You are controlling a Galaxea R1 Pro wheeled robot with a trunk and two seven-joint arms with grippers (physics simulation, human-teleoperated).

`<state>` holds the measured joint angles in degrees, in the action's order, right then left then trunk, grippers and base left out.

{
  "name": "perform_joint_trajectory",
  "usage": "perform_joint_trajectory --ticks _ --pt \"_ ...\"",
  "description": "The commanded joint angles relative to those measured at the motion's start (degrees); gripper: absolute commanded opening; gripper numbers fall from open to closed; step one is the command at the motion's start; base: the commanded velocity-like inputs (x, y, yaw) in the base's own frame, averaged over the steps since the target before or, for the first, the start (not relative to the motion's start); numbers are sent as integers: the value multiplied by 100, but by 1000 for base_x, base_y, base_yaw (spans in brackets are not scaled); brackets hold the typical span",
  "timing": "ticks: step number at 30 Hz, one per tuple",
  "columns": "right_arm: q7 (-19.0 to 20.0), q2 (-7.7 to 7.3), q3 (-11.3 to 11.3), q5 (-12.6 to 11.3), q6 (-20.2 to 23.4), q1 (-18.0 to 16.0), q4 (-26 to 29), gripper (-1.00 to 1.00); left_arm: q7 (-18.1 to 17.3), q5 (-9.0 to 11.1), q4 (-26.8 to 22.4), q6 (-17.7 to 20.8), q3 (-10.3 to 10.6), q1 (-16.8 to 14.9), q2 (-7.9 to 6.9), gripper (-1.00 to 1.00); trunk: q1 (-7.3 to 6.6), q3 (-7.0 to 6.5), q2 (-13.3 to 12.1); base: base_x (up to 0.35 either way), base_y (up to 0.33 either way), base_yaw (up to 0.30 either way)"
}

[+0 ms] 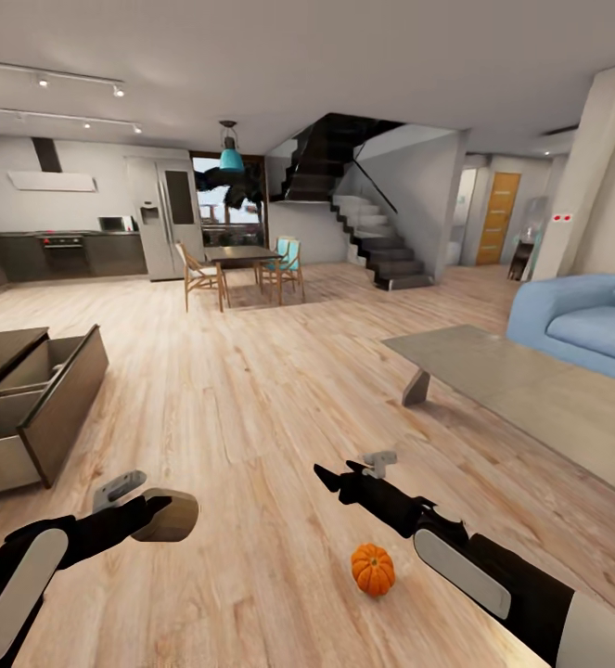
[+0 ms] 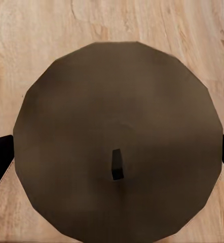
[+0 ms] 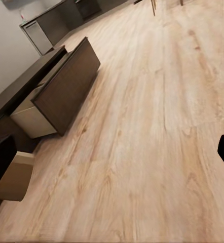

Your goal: Place each of the two pumpkins and all three candles from the living room inside a cabinet in the living room (use any cabinet), then make sure every cabinet is closed, and position the cauldron so it is next to a table in the living room.

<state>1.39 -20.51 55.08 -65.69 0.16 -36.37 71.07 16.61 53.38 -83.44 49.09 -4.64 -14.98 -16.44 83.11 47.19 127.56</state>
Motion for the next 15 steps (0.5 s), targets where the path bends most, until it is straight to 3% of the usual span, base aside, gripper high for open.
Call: perform_joint_trajectory --ticks 1,15 --pt "12 -5 10 -59 2 -8 4 100 52 76 -6 14 -1 -5 0 -100 -1 6 3 0 0 274" --pt "11 -5 11 -58 2 -9 4 100 43 76 -4 13 -1 -5 0 -100 -1 6 3 0 0 275"
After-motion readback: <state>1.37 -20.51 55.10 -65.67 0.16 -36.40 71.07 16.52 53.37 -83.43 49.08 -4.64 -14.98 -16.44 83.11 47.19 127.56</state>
